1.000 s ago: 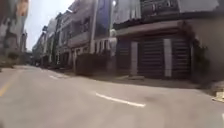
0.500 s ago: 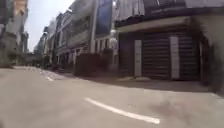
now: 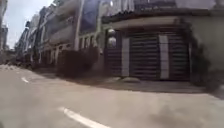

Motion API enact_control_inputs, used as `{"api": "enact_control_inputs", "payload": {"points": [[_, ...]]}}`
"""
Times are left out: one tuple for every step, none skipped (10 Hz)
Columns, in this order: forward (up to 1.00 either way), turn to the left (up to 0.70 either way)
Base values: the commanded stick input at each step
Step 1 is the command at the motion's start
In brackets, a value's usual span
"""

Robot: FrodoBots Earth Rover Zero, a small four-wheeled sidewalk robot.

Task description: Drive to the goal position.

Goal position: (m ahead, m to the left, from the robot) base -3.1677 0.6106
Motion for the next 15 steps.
{"api": "enact_control_inputs", "payload": {"points": [[1.00,0.00],[1.00,0.00],[1.00,0.00],[1.00,0.00],[1.00,0.00],[1.00,0.00],[1.00,0.00],[1.00,0.00],[1.00,0.00],[1.00,0.00],[1.00,0.00],[1.00,0.00],[1.00,0.00],[1.00,0.00],[1.00,0.00]]}}
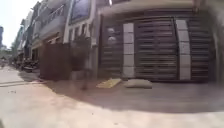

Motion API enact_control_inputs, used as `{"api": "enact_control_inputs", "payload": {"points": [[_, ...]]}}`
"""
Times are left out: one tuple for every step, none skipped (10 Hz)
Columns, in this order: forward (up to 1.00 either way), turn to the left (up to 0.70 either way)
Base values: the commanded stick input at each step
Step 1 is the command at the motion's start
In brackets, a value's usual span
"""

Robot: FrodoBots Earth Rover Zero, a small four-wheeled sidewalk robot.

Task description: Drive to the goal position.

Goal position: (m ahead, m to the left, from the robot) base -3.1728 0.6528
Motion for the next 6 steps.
{"api": "enact_control_inputs", "payload": {"points": [[1.00,0.00],[1.00,0.00],[1.00,0.00],[1.00,0.00],[1.00,0.00],[1.00,0.00]]}}
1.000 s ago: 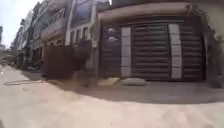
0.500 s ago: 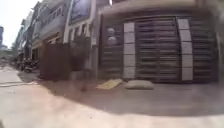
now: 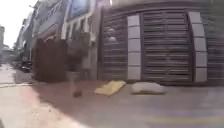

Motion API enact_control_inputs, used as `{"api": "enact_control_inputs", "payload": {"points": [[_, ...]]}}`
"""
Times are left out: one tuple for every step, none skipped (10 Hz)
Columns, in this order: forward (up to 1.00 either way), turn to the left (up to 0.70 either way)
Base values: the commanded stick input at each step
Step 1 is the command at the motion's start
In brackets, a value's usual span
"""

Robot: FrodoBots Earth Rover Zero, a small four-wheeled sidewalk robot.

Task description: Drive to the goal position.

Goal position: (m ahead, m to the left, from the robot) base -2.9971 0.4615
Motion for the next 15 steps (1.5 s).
{"api": "enact_control_inputs", "payload": {"points": [[1.00,0.00],[1.00,0.00],[1.00,0.00],[1.00,0.00],[1.00,0.00],[1.00,0.00],[1.00,0.00],[1.00,0.00],[1.00,0.00],[1.00,0.00],[1.00,0.00],[1.00,0.00],[1.00,0.00],[0.00,0.00],[0.00,0.00]]}}
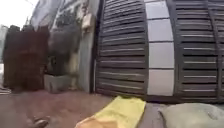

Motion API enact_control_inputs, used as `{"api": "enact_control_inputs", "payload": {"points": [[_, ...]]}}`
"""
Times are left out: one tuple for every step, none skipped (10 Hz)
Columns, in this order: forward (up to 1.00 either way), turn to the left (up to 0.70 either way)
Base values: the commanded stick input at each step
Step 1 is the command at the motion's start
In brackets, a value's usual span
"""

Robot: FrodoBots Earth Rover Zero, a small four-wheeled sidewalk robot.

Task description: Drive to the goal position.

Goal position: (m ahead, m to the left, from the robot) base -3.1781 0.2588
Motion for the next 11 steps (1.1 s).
{"api": "enact_control_inputs", "payload": {"points": [[0.00,0.00],[0.00,0.00],[0.00,0.00],[0.00,0.00],[0.00,0.00],[0.00,0.33],[0.00,1.00],[0.00,1.00],[0.00,1.00],[0.00,1.00],[0.00,1.00]]}}
